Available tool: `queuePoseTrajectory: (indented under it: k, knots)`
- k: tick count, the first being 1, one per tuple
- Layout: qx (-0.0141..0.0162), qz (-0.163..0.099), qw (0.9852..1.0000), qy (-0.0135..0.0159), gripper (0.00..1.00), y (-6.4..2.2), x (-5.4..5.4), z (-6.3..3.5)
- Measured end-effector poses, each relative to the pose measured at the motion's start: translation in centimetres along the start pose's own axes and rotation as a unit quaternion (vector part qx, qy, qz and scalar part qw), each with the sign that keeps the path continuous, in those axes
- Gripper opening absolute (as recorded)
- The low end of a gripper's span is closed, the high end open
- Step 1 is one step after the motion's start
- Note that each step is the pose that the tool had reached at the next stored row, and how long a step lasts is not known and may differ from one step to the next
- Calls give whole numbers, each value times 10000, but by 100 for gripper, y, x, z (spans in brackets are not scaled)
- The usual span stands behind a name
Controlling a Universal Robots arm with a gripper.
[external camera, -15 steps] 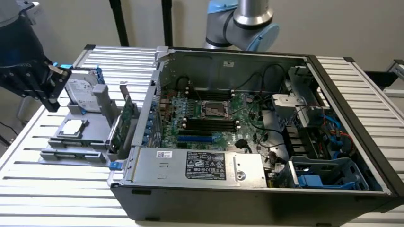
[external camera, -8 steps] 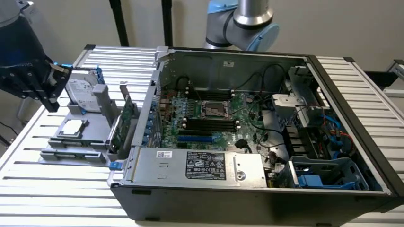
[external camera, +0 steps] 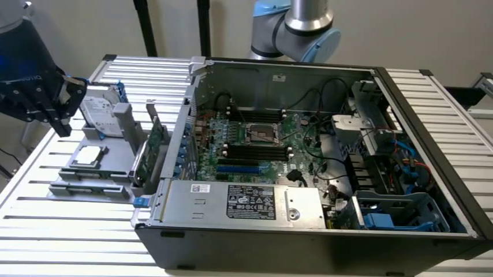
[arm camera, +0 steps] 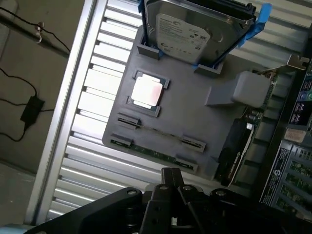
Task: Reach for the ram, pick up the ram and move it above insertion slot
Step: 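Pick up the ram and move it above insertion slot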
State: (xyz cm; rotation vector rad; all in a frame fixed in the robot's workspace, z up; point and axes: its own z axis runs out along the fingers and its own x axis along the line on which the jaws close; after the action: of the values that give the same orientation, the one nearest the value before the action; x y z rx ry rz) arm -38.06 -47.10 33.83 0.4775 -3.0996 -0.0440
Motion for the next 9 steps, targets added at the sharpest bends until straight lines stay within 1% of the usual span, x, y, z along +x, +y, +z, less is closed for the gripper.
queuePoseTrajectory:
  k: [2,4,6,9]
  knots:
    - [0,-180,9998,5,11,0,0,0]
    - [0,-360,9994,10,11,0,0,0]
    - [1,-542,9985,16,11,0,0,0]
    - [1,-816,9967,23,11,0,0,0]
